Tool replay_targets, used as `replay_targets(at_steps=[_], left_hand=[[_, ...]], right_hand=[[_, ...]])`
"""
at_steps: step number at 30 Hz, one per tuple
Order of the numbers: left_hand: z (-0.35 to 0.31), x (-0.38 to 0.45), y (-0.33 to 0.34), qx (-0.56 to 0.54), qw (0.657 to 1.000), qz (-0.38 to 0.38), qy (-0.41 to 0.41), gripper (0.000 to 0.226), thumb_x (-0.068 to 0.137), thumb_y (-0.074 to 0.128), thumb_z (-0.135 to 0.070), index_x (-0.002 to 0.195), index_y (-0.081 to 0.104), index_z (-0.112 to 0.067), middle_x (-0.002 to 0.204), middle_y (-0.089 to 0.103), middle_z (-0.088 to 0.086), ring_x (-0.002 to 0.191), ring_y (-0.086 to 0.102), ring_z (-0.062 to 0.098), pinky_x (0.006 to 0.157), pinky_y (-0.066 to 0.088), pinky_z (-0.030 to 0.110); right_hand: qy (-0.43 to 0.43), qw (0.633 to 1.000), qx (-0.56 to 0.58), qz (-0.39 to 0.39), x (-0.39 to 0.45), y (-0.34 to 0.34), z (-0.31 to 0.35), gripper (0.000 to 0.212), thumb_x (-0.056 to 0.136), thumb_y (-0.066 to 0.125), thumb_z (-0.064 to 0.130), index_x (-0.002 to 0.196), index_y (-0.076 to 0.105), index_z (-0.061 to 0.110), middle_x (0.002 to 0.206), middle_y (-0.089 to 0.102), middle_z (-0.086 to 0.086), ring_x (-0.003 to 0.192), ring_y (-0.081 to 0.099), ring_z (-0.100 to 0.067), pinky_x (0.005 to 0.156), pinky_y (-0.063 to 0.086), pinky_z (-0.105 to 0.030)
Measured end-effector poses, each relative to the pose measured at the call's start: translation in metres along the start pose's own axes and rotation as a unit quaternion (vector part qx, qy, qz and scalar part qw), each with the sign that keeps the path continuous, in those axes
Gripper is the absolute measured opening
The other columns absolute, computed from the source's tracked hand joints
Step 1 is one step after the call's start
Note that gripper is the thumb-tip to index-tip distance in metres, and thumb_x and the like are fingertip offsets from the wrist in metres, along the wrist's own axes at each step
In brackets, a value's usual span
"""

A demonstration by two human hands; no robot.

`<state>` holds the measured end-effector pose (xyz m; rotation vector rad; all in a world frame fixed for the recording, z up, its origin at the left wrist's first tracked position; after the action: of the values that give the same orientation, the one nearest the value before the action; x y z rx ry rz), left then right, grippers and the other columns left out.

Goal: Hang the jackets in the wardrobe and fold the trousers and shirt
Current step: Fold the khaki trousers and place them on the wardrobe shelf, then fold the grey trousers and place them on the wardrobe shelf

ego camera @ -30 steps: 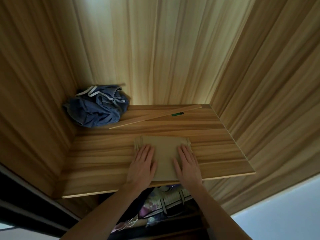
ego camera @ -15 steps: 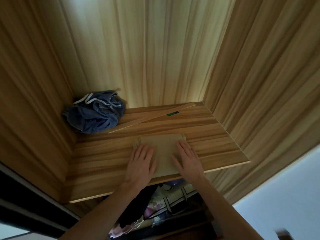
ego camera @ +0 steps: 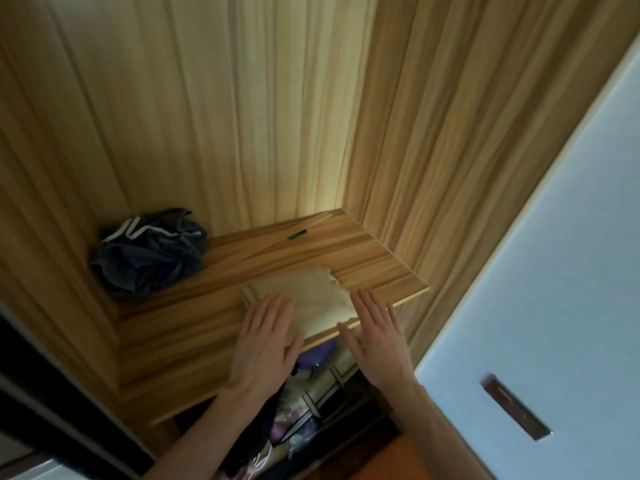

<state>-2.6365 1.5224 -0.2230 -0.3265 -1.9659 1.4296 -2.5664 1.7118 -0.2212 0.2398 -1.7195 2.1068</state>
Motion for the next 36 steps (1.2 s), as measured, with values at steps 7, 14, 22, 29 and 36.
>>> replay_targets(at_steps=[7,14,22,29,36], left_hand=[[-0.035,-0.039,-0.03,-0.048,0.995,-0.002,0.082,0.064,0.107,0.032,-0.052,0.152,0.05,-0.012,0.154,0.054,0.012,0.146,0.047,0.031,0.119,0.04,0.052],[-0.103,-0.074,-0.04,-0.087,0.979,0.029,0.18,0.062,0.107,0.035,-0.052,0.153,0.049,-0.013,0.154,0.054,0.008,0.147,0.044,0.028,0.119,0.038,0.052],[-0.228,-0.123,-0.067,-0.182,0.933,0.003,0.311,0.055,0.105,0.047,-0.044,0.145,0.057,-0.008,0.147,0.059,0.013,0.139,0.052,0.032,0.116,0.042,0.052],[-0.345,-0.223,-0.086,-0.242,0.873,0.047,0.421,0.057,0.107,0.039,-0.046,0.149,0.054,-0.011,0.153,0.055,0.011,0.146,0.047,0.031,0.119,0.04,0.053],[-0.427,-0.36,-0.123,-0.288,0.81,0.08,0.505,0.055,0.107,0.038,-0.047,0.148,0.055,-0.014,0.154,0.054,0.009,0.147,0.046,0.029,0.12,0.039,0.052]], right_hand=[[0.091,0.991,-0.072,-0.073,-0.089,-0.068,0.008,0.067,0.108,0.034,0.062,0.157,0.044,0.018,0.162,0.044,0.001,0.155,0.03,-0.019,0.128,0.021,-0.046],[0.209,0.967,-0.1,-0.101,-0.19,-0.117,0.014,0.065,0.108,0.03,0.061,0.153,0.05,0.019,0.157,0.051,-0.002,0.155,0.033,-0.021,0.127,0.025,-0.05],[0.341,0.914,-0.171,-0.139,-0.315,-0.189,0.008,0.06,0.104,0.041,0.059,0.145,0.06,0.019,0.152,0.057,-0.003,0.15,0.042,-0.023,0.124,0.032,-0.052],[0.448,0.845,-0.237,-0.173,-0.465,-0.266,0.024,0.058,0.103,0.045,0.057,0.144,0.06,0.019,0.151,0.058,-0.003,0.148,0.045,-0.025,0.124,0.03,-0.05],[0.545,0.766,-0.276,-0.199,-0.635,-0.32,0.077,0.059,0.103,0.045,0.061,0.147,0.057,0.024,0.154,0.054,0.001,0.152,0.037,-0.019,0.128,0.021,-0.046]])
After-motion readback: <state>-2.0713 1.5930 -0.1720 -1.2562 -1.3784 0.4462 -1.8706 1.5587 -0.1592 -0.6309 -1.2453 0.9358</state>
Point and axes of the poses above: each hand's wrist, its own x-axis towards the middle knuckle, its own y-axis out of the palm, z = x × y, the point moved 10 cm from there along x, towards the middle knuckle
